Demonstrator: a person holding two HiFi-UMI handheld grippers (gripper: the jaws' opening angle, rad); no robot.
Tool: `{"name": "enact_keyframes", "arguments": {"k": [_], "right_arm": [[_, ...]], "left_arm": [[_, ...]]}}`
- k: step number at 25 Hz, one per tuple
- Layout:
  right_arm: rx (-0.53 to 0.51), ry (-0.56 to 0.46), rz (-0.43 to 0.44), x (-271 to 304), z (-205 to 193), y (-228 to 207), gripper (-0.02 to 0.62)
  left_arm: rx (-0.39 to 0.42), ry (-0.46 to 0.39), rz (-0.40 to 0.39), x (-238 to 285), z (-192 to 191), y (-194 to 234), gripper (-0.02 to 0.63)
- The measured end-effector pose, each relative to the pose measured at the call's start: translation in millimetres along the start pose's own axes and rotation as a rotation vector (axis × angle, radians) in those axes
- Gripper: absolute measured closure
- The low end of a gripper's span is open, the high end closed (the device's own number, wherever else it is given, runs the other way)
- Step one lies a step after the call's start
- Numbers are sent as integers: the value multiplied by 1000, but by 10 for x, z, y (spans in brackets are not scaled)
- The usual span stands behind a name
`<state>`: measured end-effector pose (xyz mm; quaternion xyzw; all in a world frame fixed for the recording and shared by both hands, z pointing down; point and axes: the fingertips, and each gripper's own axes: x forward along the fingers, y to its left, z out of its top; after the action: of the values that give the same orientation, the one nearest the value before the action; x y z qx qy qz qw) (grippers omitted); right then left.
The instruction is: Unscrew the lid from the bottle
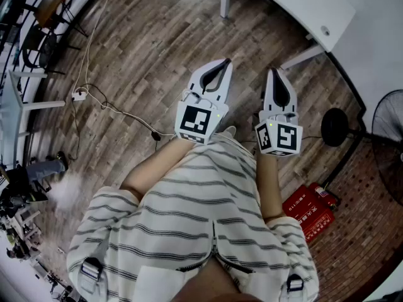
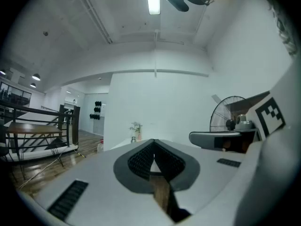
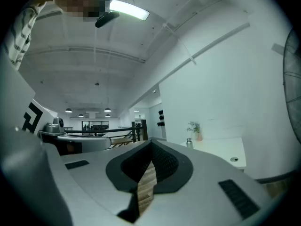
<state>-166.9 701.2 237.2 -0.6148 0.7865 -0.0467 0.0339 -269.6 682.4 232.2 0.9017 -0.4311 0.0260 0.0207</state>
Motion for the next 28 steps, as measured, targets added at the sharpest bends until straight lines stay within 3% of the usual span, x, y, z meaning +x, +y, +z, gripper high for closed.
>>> {"name": "enact_keyframes", "arguments": {"k": [17,28], "right_arm": [[47,2,101,-196,-67,-491,588],[33,43,119,85,-259,-619,588]], "left_arm": [[-1,26,51,203,-198,-611,607],[-34,39,56,526,-378,-491,607]]}}
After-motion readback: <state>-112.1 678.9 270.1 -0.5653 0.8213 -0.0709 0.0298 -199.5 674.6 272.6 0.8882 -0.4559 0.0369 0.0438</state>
